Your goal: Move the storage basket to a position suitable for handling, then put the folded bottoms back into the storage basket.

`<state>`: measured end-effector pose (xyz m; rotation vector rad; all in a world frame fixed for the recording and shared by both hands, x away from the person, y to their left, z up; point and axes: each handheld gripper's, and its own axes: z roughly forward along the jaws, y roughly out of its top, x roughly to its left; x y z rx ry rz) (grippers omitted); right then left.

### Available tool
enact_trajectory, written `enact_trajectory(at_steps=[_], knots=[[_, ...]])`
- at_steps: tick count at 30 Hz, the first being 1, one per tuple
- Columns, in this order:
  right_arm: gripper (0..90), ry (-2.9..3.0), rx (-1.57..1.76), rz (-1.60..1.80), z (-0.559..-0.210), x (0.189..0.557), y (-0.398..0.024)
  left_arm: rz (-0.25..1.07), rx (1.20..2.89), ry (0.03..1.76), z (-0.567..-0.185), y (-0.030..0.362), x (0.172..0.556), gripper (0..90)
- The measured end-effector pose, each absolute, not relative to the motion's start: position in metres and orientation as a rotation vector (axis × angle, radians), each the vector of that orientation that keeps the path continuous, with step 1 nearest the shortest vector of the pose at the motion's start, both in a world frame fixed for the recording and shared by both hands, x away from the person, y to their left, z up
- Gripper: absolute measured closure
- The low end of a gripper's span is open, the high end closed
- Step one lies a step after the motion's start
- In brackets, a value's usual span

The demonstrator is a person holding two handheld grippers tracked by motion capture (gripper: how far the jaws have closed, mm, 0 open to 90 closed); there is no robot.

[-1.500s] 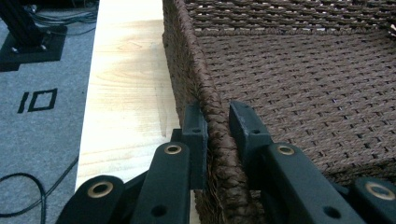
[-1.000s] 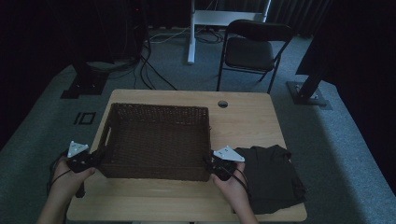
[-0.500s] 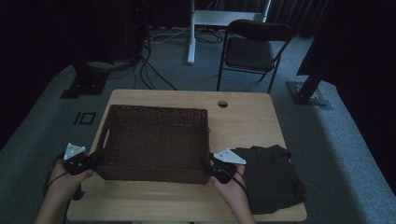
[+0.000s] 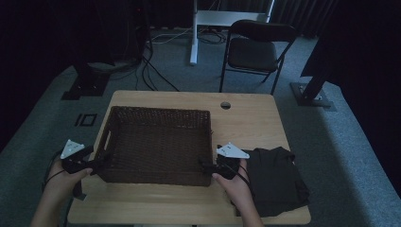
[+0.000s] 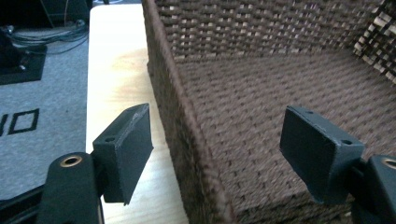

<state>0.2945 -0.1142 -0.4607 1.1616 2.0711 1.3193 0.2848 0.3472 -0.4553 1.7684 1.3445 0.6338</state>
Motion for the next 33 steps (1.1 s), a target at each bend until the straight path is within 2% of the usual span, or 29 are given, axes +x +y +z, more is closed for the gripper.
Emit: enact_trajectory(at_steps=[2,4,9,21,33], knots=[[12.4,2.087,1.144,1.314,-0.461,0.295,-0.114,0.637,1.769,1.336,-0.453,0.348,0.285,25.7],[13.3,2.101,1.144,1.306,-0.463,0.297,-0.114,0.646,1.766,1.325,-0.45,0.347,0.285,16.9],[13.3,2.1,1.137,1.333,-0.463,0.299,-0.116,0.675,1.74,1.3,-0.437,0.345,0.282,16.7],[13.3,2.057,1.066,1.35,-0.441,0.303,-0.127,0.614,1.698,1.217,-0.419,0.322,0.283,16.7],[13.4,2.011,1.093,1.335,-0.434,0.302,-0.154,0.523,1.776,1.08,-0.417,0.28,0.287,16.7]])
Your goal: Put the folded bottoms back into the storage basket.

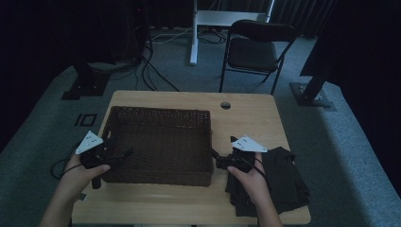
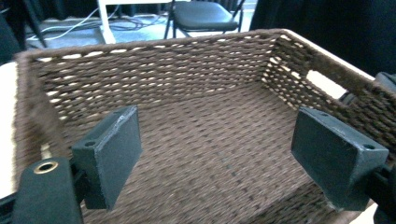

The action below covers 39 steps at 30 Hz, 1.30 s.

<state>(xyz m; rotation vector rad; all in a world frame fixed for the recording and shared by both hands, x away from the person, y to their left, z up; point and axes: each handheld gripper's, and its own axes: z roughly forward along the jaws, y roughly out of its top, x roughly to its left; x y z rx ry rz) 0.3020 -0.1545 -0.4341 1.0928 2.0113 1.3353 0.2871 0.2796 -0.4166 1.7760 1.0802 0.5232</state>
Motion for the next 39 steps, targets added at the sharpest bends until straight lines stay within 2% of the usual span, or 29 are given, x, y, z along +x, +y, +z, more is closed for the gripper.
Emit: enact_trajectory(at_steps=[26,39], knots=[[13.3,1.947,1.153,1.314,-0.438,0.293,-0.201,0.423,1.804,0.93,-0.416,0.201,0.296,16.7],[13.3,1.895,1.193,1.281,-0.442,0.284,-0.238,0.394,1.831,0.843,-0.413,0.154,0.295,16.7]])
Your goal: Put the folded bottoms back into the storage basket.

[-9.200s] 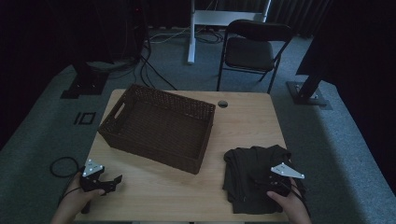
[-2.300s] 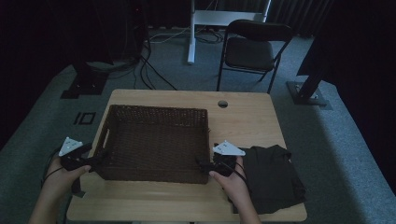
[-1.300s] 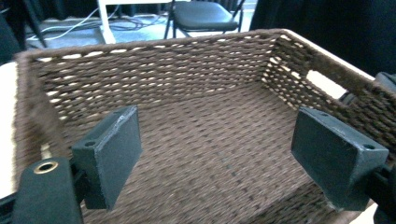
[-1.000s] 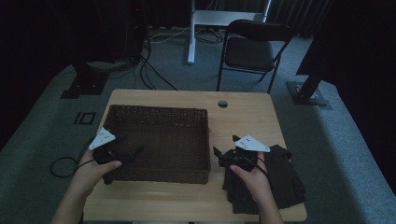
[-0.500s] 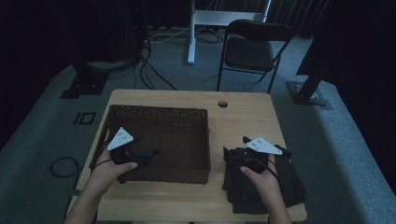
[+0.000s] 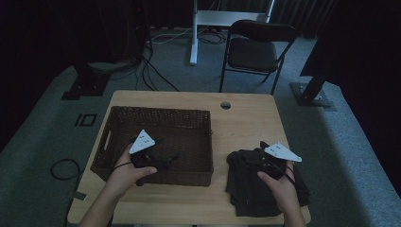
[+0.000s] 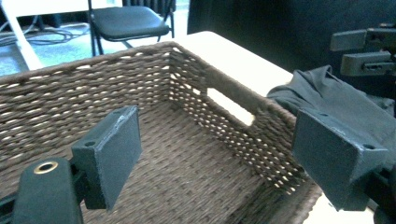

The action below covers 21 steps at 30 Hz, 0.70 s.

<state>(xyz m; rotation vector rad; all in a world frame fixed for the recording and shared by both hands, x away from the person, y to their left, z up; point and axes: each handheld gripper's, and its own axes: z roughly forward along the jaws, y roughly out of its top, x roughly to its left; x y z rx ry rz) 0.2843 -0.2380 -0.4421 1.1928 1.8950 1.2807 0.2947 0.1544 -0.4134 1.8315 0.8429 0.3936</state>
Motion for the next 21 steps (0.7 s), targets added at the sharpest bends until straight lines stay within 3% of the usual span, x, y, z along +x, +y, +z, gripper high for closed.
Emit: enact_trajectory(at_steps=[21], knots=[[13.3,1.853,1.252,1.21,-0.45,0.269,-0.281,0.288,1.861,0.7,-0.415,0.079,0.286,16.7]])
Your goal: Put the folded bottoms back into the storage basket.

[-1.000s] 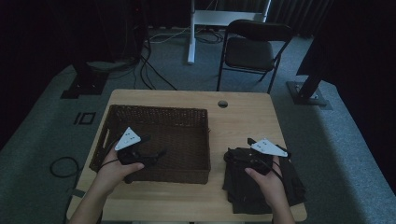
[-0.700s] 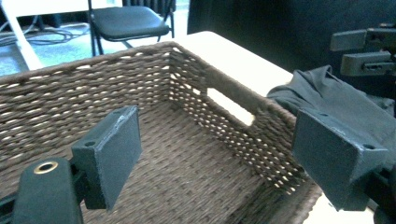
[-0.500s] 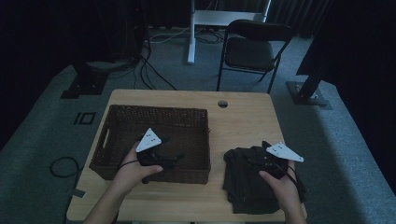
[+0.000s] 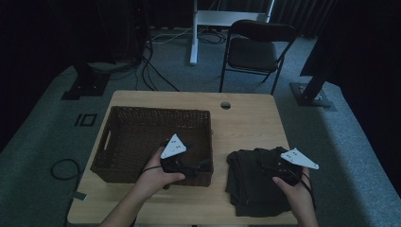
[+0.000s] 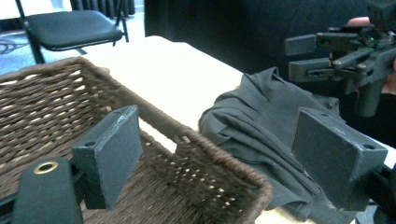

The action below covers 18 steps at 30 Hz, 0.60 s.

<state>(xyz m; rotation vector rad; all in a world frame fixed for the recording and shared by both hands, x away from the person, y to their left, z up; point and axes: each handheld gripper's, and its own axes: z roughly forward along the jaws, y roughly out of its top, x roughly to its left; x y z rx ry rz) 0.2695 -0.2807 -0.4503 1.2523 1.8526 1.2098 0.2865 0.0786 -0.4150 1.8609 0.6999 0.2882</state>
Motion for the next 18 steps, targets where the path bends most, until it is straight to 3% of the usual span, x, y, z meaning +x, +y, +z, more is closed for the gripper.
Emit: enact_trajectory(at_steps=[18], knots=[[13.3,1.818,1.284,1.164,-0.462,0.263,-0.316,0.229,1.85,0.63,-0.428,0.017,0.274,16.7]])
